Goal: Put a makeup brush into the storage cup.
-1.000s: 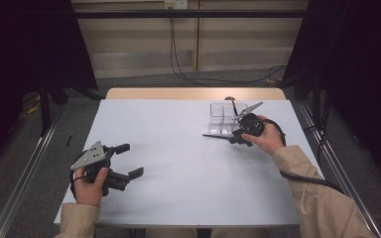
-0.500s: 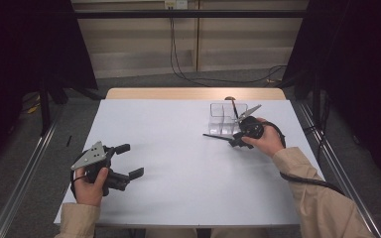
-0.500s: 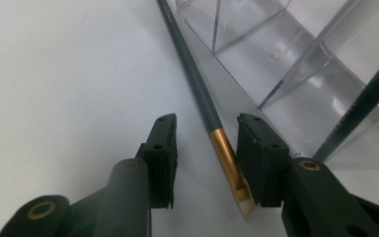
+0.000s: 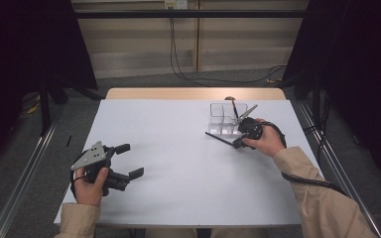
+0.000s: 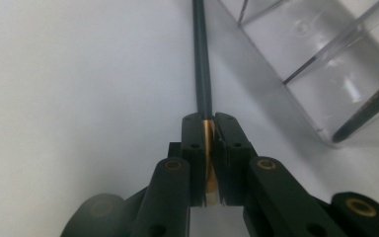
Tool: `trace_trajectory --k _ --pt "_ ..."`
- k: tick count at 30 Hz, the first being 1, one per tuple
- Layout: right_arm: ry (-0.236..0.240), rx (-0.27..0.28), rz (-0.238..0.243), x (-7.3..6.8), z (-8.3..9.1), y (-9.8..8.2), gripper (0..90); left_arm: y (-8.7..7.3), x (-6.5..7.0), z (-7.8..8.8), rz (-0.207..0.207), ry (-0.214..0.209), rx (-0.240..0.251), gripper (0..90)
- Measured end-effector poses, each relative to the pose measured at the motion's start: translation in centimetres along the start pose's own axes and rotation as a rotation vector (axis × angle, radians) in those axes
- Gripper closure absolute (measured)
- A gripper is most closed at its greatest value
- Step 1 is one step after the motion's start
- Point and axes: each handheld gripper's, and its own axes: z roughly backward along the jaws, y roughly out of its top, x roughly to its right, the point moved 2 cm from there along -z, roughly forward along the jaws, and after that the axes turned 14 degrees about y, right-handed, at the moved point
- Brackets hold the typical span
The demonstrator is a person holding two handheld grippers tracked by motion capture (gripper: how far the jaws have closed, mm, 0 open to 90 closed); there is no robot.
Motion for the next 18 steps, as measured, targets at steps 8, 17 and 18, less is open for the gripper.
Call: trace_trajectory --k 8,17,18 --pt "0.007 -0.050 0.013 -0.9 0.1 -0.3 79.2 0.1 0.1 0.0 -0.004 -0.003 0.003 0.7" --pt "0.007 -0.046 -0.028 -0.5 -0.2 0.6 75.8 -0.1 0.0 -0.1 0.001 -0.008 -0.001 0.7" --pt "0.009 -0.043 -0.031 -0.5 -0.3 0.8 75.7 -0.1 0.0 -0.1 0.001 -0.007 -0.002 0.7"
